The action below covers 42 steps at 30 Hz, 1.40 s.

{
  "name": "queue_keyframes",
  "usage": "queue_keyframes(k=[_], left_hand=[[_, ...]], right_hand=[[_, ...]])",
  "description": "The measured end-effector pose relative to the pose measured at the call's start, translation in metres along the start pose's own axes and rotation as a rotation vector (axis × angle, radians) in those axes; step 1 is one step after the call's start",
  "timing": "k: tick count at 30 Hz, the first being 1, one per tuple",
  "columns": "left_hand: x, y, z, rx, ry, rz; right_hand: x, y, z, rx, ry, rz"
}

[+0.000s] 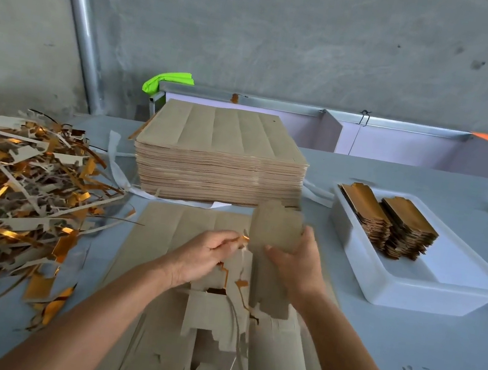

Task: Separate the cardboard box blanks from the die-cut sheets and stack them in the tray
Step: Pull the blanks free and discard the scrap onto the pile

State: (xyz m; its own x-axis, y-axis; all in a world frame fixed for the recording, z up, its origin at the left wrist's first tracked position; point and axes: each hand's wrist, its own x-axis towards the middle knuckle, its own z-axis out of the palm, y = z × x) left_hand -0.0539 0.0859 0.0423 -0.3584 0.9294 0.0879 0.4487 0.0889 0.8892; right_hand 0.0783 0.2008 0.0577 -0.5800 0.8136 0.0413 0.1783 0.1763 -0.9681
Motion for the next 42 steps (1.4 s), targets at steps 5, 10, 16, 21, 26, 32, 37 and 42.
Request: queue_keyframes(k=[5, 10, 16, 21, 26, 32, 37, 42], left_hand=[[0.001, 0.0, -0.015, -0.157, 0.178, 0.057], [0.006, 0.001, -0.006, -0.16, 0.384, 0.112], [0.014, -0.004, 0.002, -0.185, 0.538, 0.151], [0.02, -0.007, 0.008, -0.187, 0.675, 0.125], [0.022, -0.008, 0.015, -0.201, 0.736, 0.098], [0.016, -0.003, 0.004, -0.515, 0.854, 0.012], [0.001, -0.022, -0.03, -0.318, 0.814, 0.009], [-0.018, -0.045, -0.054, 0.493, 0.601, 0.01]], right_hand=[[-0.003, 0.007, -0.012, -0.387, -0.221, -0.289], [-0.009, 0.013, 0.001, -0.249, -0.219, -0.114], [-0.024, 0.007, 0.013, -0.068, -0.376, 0.079], [-0.031, 0.008, 0.012, 0.166, -0.436, 0.091], [-0.036, 0.02, 0.023, 0.042, -0.348, 0.088], [-0.028, 0.033, 0.02, 0.197, -0.051, 0.227], [-0.016, 0.046, -0.003, 0.254, 0.206, 0.239], [0.003, 0.052, -0.032, 0.224, 0.488, 0.234]])
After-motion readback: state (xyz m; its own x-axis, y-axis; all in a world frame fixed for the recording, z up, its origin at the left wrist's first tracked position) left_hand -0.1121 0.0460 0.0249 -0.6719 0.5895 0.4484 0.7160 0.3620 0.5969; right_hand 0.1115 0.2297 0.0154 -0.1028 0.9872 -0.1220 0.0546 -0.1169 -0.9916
